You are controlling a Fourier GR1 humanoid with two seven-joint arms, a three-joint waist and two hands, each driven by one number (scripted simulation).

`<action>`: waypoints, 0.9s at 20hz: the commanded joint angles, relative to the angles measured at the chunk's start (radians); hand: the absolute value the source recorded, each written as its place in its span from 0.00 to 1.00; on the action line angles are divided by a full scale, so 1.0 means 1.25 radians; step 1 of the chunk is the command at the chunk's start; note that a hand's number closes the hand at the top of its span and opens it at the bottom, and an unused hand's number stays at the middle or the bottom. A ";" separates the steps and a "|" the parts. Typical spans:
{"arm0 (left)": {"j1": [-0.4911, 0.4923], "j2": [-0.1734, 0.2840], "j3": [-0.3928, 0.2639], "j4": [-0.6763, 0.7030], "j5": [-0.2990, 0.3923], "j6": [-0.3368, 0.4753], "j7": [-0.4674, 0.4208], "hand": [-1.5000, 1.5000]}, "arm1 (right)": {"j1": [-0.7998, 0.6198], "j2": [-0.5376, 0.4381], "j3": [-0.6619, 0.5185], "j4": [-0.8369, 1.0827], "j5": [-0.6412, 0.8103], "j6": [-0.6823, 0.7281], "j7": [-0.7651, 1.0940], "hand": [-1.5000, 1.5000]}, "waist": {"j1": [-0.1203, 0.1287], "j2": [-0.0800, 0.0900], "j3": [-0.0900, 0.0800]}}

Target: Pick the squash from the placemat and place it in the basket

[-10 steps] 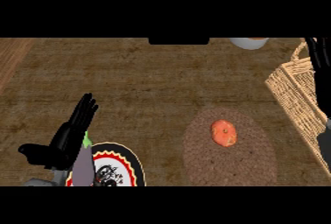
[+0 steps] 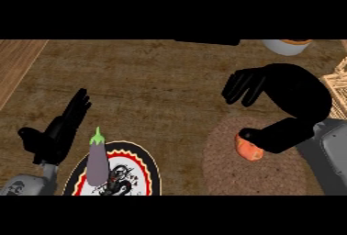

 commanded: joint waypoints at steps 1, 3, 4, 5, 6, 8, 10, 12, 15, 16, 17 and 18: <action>-0.037 0.010 0.024 0.032 0.005 0.027 0.065 0.50 | 0.004 -0.018 0.127 -0.069 0.096 0.192 -0.152 0.00 | -0.046 -0.005 0.000; -0.058 0.023 0.042 0.042 0.008 0.037 0.099 0.50 | 0.097 0.033 0.193 -0.080 0.180 0.185 -0.249 0.00 | -0.078 -0.013 -0.002; -0.068 0.048 0.070 0.078 0.017 0.011 0.088 0.50 | 0.085 0.034 0.184 -0.036 0.235 0.190 -0.312 0.00 | -0.075 -0.010 -0.004; -0.070 0.035 0.059 0.058 0.017 0.028 0.128 0.50 | 0.137 0.037 0.201 -0.058 0.293 0.164 -0.350 0.00 | -0.085 -0.016 -0.004; -0.039 0.061 0.077 0.049 0.024 0.004 0.119 0.50 | 0.173 0.021 0.212 -0.094 0.331 0.142 -0.346 0.00 | -0.087 -0.020 -0.005; -0.089 0.039 0.078 0.071 0.003 0.020 0.144 0.50 | 0.179 -0.020 0.191 -0.156 0.293 0.154 -0.256 0.00 | -0.095 -0.021 -0.006; -0.023 0.082 0.110 0.025 0.037 -0.022 0.151 0.50 | 0.118 -0.024 0.182 -0.158 0.273 0.151 -0.126 0.00 | -0.084 -0.023 -0.007; -0.060 0.062 0.107 0.078 0.028 -0.013 0.131 0.50 | 0.052 -0.102 0.155 -0.197 0.261 0.192 -0.038 0.00 | -0.095 -0.024 -0.008; -0.076 0.045 0.085 0.081 0.003 0.014 0.146 0.50 | -0.039 -0.163 0.102 -0.192 0.336 0.186 0.019 0.00 | -0.095 -0.025 -0.008; -0.064 0.052 0.088 0.067 0.014 -0.007 0.136 0.50 | -0.064 -0.185 0.073 -0.208 0.374 0.163 0.037 0.00 | -0.095 -0.029 -0.009; -0.074 0.039 0.086 0.068 0.014 0.007 0.143 0.50 | -0.090 -0.204 0.064 -0.191 0.445 0.143 0.040 0.00 | -0.092 -0.026 -0.008; -0.077 0.046 0.090 0.079 0.000 0.020 0.143 0.50 | -0.097 -0.231 0.052 -0.187 0.456 0.155 0.057 0.00 | -0.094 -0.025 -0.008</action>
